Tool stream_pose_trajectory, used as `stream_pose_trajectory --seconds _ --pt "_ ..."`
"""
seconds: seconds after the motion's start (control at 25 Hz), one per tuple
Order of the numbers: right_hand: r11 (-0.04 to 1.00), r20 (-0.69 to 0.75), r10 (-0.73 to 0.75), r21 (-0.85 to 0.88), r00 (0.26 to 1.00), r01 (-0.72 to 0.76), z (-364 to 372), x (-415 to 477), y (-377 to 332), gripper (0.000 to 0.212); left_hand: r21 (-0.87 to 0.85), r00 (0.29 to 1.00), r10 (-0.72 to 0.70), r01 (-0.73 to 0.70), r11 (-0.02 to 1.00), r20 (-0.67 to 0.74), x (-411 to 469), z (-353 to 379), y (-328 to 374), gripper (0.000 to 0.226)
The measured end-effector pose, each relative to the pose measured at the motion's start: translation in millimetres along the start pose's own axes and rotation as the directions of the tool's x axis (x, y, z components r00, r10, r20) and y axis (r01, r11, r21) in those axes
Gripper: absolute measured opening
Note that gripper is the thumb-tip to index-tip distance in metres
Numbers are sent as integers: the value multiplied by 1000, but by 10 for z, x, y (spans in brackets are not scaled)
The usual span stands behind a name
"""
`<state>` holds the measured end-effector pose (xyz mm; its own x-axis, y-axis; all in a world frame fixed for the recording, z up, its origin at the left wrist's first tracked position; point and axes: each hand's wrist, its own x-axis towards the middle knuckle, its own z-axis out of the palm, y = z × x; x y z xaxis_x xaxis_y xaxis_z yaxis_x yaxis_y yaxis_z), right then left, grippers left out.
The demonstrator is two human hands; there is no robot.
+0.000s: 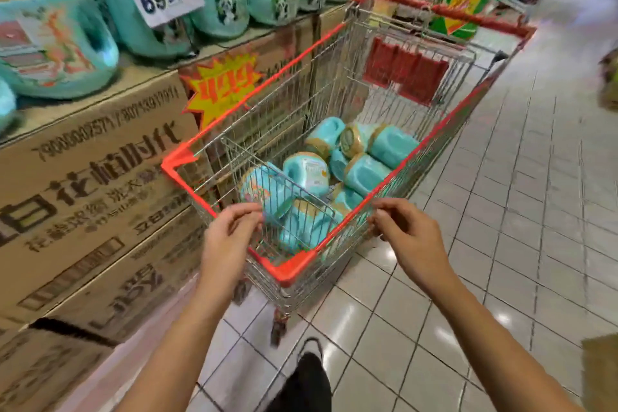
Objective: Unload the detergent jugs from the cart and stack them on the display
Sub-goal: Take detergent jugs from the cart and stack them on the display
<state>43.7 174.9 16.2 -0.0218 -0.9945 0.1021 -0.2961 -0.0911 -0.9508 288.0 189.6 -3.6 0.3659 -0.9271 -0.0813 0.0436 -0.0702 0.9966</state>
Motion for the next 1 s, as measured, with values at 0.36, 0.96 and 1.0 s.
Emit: stream_pose_trajectory --seconds 0.36,0.96,1.0 --pt "975 -143 63 -201 988 -91 -539 2778 517 12 80 989 -27 16 997 143 1905 1887 253 13" --pt "440 389 816 -897 427 -25 -1204 5332 1996 40 79 829 -559 557 827 4 2911 4206 -1187 35" --pt "427 409 842 -904 351 28 -1213 5400 2075 36 30 797 -604 604 797 -11 2927 4271 -1239 34"
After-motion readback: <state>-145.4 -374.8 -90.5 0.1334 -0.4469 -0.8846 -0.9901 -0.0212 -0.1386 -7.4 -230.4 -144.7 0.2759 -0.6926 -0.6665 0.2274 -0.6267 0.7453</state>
